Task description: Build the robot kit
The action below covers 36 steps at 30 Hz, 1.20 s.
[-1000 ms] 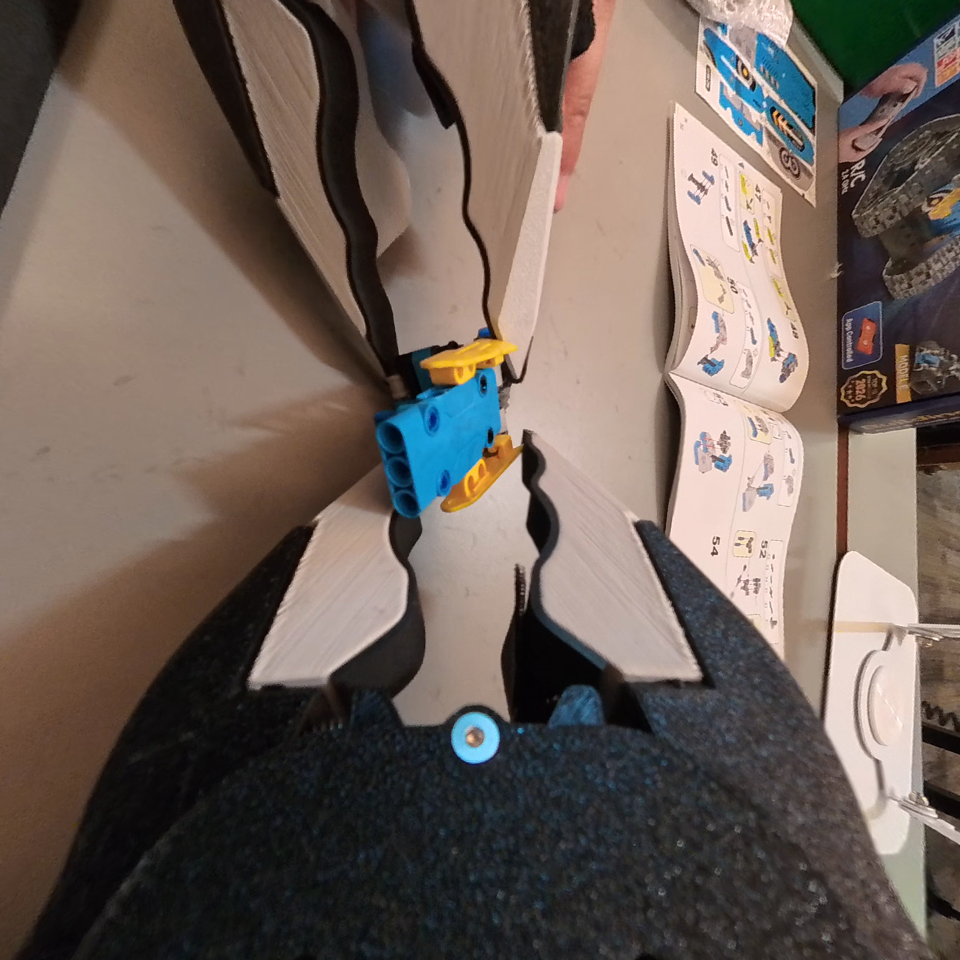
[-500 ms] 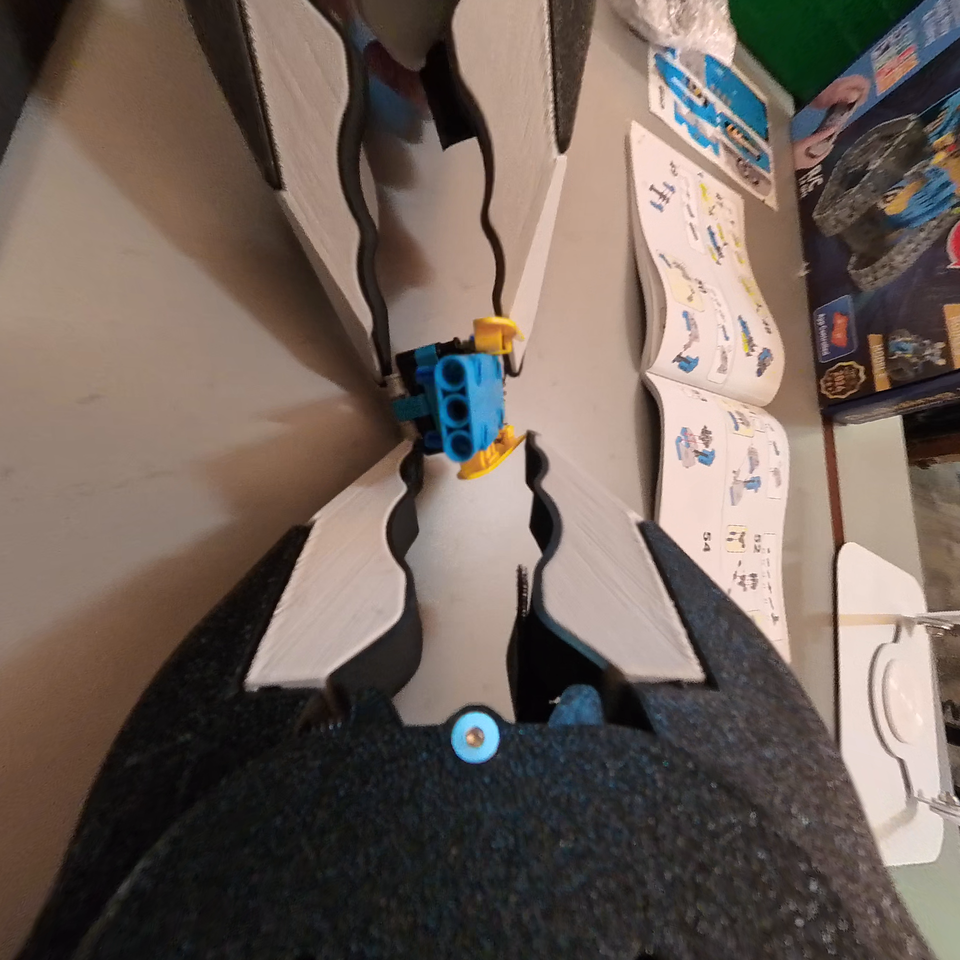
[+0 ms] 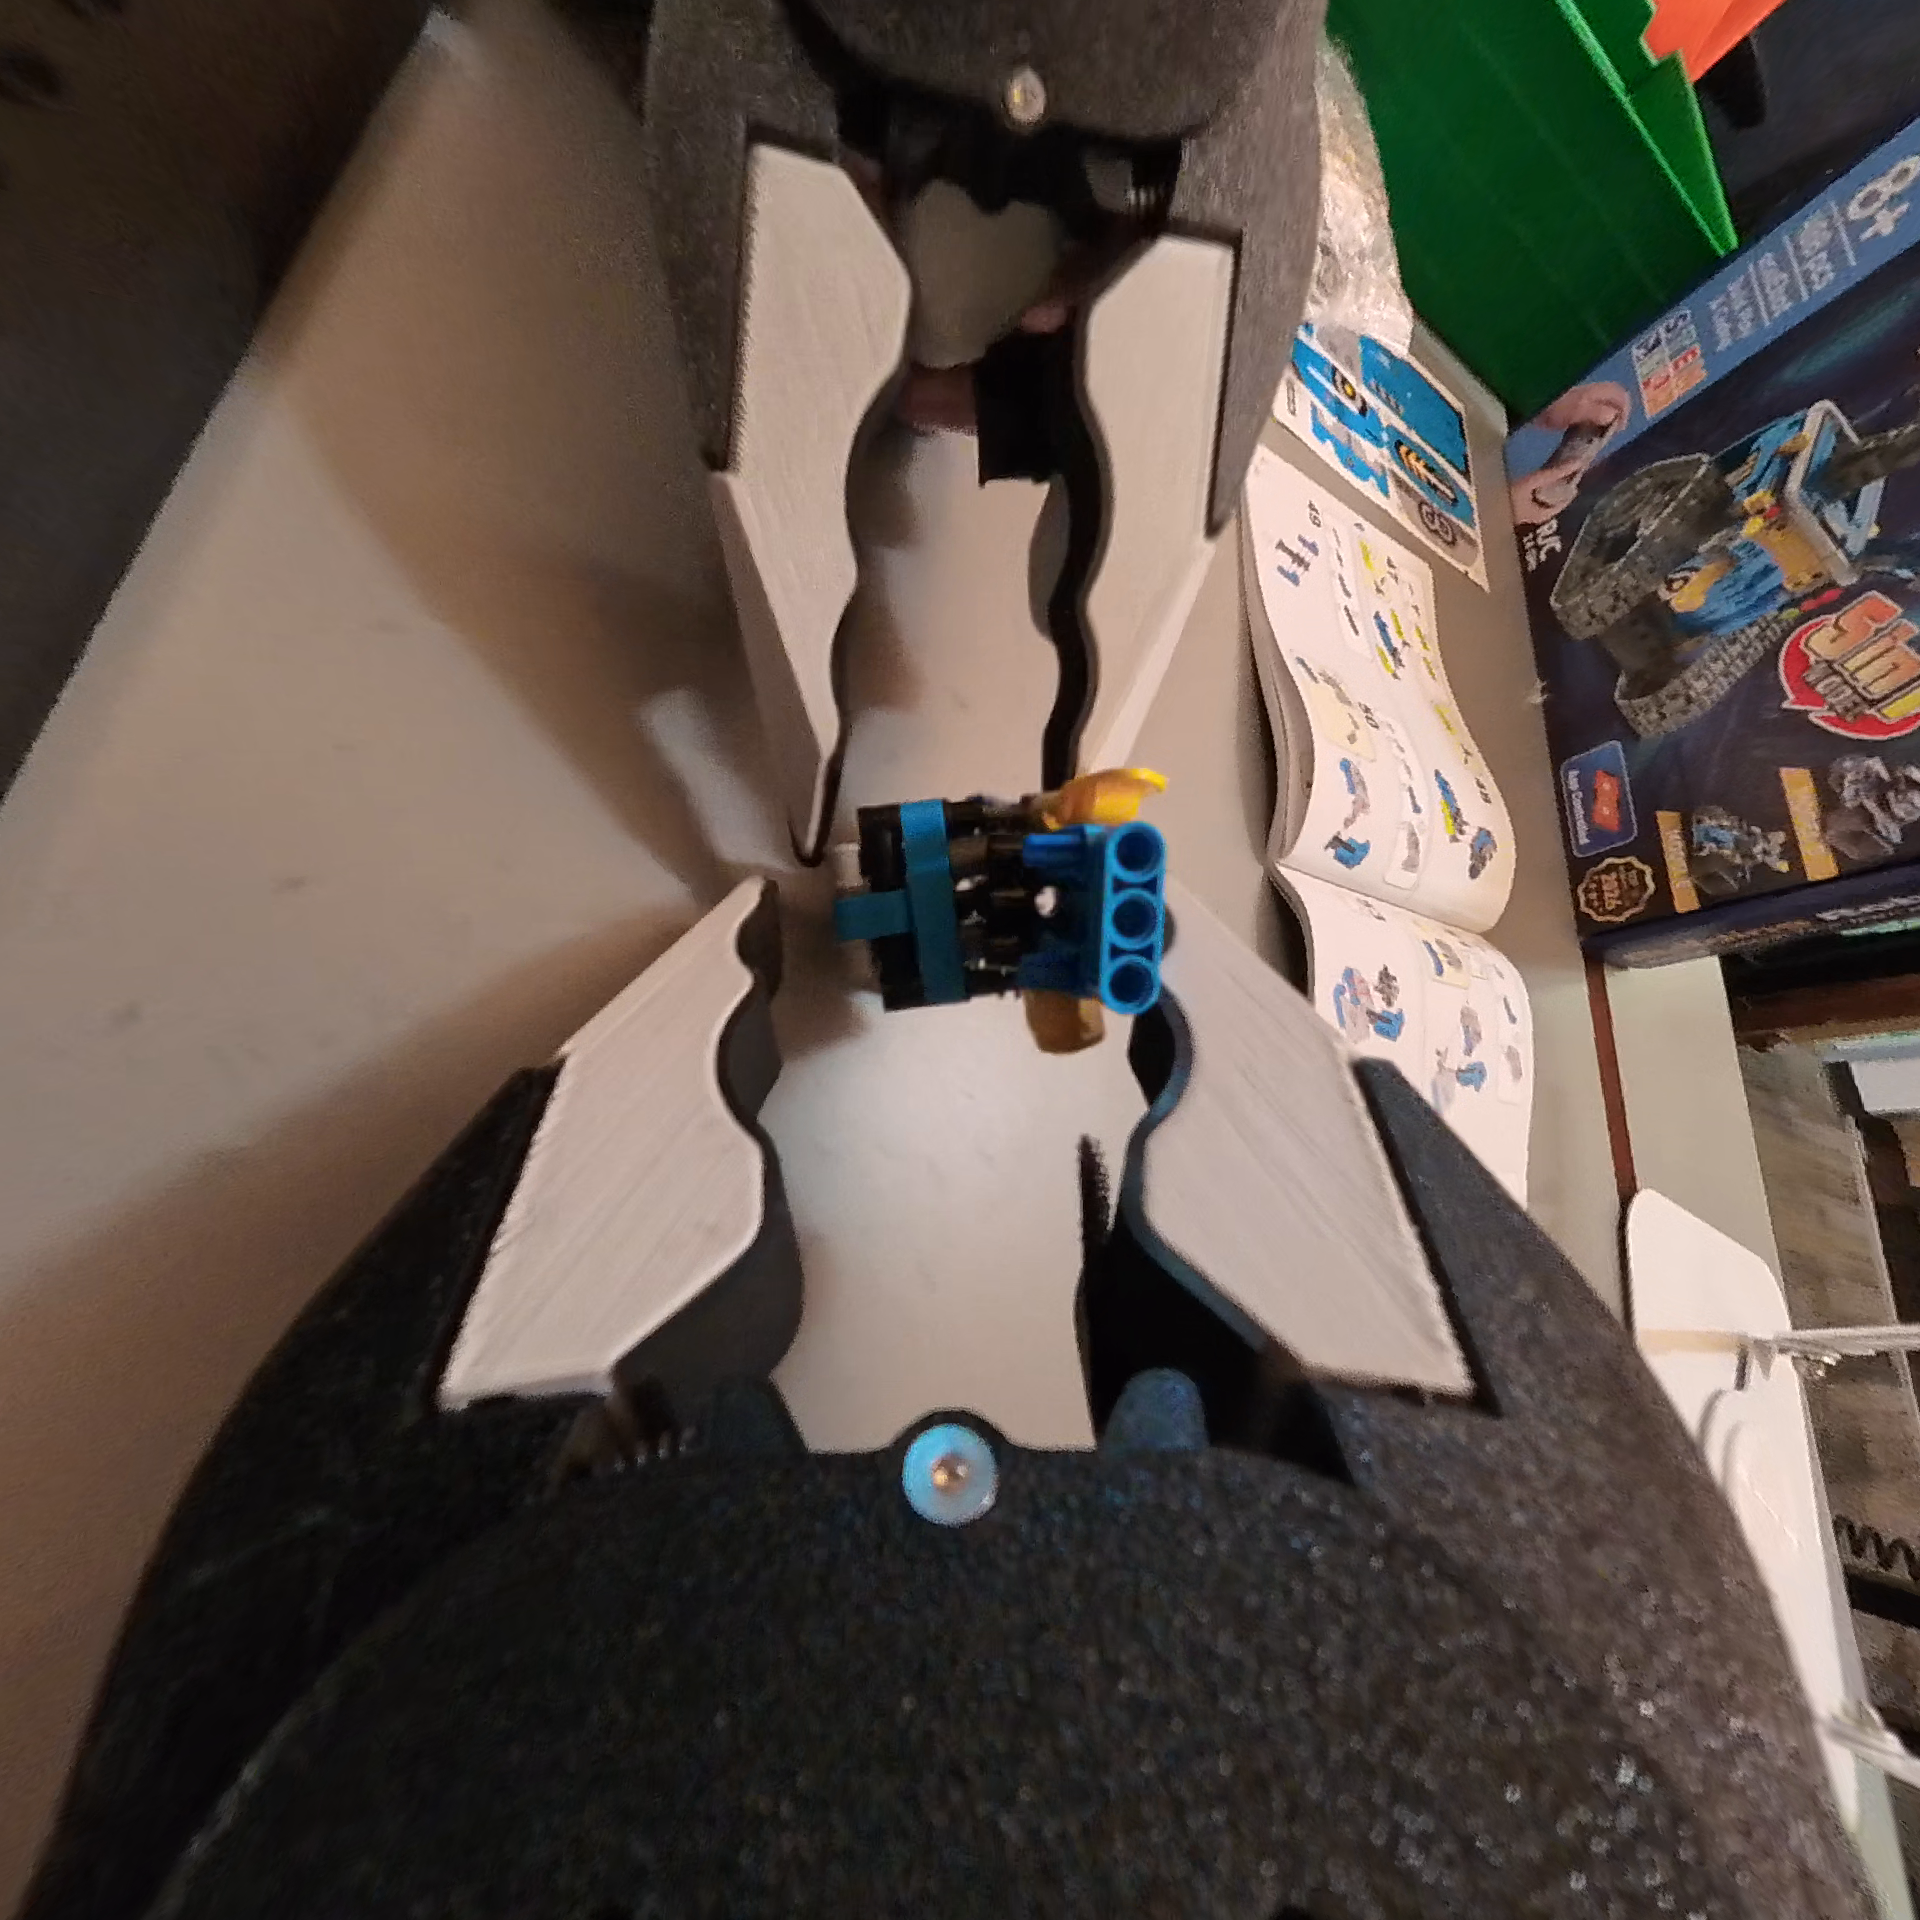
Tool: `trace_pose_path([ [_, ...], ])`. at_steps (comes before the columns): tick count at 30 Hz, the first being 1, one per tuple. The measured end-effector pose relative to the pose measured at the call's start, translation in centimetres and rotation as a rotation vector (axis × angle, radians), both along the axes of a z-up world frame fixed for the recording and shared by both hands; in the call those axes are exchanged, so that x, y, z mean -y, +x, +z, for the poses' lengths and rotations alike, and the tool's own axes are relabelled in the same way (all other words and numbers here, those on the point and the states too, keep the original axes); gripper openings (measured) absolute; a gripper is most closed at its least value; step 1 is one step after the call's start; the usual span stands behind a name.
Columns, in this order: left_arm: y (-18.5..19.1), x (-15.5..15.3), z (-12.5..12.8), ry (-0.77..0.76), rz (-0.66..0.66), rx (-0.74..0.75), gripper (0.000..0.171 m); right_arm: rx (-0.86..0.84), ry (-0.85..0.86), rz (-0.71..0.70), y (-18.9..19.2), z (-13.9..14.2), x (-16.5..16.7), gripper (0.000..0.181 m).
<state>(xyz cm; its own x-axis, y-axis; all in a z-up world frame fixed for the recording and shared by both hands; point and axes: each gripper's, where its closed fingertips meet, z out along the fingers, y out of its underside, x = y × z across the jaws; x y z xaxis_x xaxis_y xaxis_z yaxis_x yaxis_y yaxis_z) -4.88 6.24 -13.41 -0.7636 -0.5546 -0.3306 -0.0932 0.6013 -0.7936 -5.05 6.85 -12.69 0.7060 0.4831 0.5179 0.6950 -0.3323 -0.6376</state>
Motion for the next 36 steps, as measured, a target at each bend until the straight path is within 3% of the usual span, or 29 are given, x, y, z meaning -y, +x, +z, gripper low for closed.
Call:
trace_pose_path([
  [3,-0.2,0.2,0.0,0.005,-0.016,-0.003,0.045,-0.027,0.038,0.018,-0.4,0.9,-0.1,0.049],
  [9,-0.1,0.4,-0.4,0.051,-0.014,0.015,0.045,-0.027,0.014,0.020,-0.1,0.4,0.2,0.033],
  [16,0.0,0.5,-0.6,0.112,-0.029,0.079,0.045,-0.075,-0.023,0.016,-0.2,0.0,0.3,0.035],
  [19,0.1,0.3,-0.5,0.075,-0.020,0.045,0.045,-0.074,-0.018,-0.003,0.7,0.2,0.4,0.026],
  [23,0.1,0.3,-0.3,0.005,-0.008,-0.027,0.045,-0.115,-0.035,-0.015,0.9,0.3,0.4,0.028],
  [29,0.0,0.2,0.6,-0.051,-0.009,-0.054,0.045,-0.179,-0.048,0.010,-0.2,1.5,0.9,0.053],
  [36,0.0,0.2,0.2,0.006,-0.002,-0.026,0.044,-0.085,-0.006,0.000,0.3,0.9,0.3,0.040],
])
